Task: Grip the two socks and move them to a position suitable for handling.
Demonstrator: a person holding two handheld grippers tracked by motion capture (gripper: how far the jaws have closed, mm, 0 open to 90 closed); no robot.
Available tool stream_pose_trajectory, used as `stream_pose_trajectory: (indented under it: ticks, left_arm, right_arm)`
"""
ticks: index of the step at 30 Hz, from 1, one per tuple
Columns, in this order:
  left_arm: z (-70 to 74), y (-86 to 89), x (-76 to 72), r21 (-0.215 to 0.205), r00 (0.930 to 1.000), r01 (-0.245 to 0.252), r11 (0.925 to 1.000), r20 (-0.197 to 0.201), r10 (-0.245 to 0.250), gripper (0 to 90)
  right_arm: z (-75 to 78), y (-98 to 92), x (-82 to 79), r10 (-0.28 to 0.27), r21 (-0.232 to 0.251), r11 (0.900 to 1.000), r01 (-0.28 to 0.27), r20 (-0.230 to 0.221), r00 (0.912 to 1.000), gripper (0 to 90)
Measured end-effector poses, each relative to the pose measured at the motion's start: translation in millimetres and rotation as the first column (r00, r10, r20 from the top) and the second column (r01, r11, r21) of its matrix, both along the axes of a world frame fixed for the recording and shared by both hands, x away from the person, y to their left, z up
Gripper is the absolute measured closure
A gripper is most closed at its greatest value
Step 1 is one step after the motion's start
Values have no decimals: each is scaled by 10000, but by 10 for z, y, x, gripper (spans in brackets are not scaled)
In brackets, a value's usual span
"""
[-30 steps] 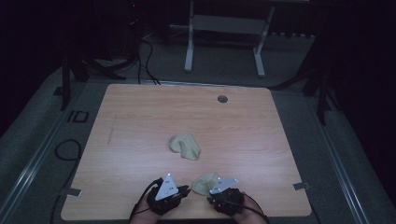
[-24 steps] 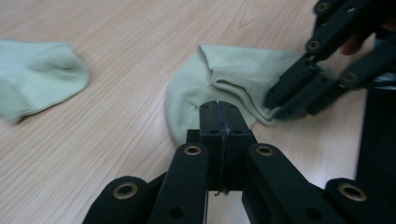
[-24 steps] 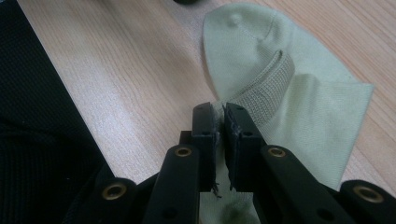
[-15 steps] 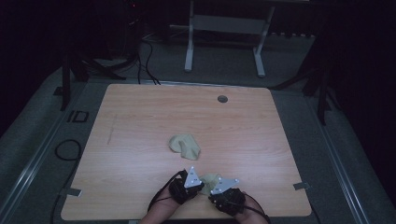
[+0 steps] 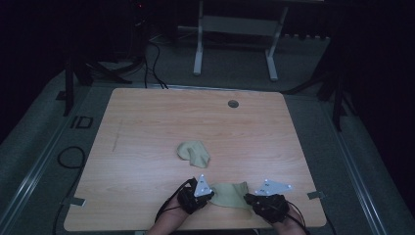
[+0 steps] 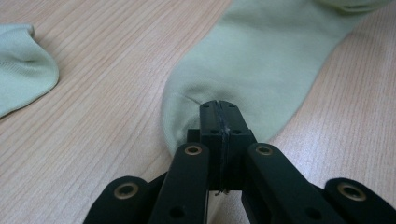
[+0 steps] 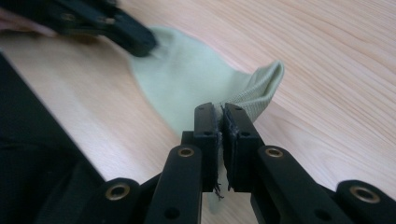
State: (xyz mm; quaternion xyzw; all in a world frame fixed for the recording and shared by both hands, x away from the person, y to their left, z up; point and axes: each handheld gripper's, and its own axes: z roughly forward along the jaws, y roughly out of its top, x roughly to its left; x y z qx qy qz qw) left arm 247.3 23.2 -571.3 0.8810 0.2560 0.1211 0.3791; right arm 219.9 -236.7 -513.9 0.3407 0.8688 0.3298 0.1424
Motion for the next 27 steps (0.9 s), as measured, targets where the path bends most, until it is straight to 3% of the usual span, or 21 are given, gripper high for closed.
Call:
stream_pose_trajectory:
  ticks: [3,8,18,24,27]
  left_arm:
    - [-1,-13,2,-42,10000,28,10000,-42,-28,891]
    - [-1,-39,-2,-30,10000,80,10000,-38,-80,892]
    - [-8,-32,5,-165,9999,50,9999,-101,-51,891]
    - [-12,-32,1,-239,10000,16,9997,-77,-18,889]
    - [-10,-22,-3,-521,10000,-1,9986,-88,-3,783]
  right_arm:
    - [-26,-169,30,-490,100,9987,491,-154,9987,840]
    - [-88,-281,58,-857,92,9962,860,-342,9957,852]
    - [-242,-538,136,-1909,-130,9816,1904,-732,9789,850]
    - [-254,-654,182,-2196,-48,9755,2200,-884,9716,764]
    - [-208,-646,204,-2213,53,9750,2223,-762,9722,681]
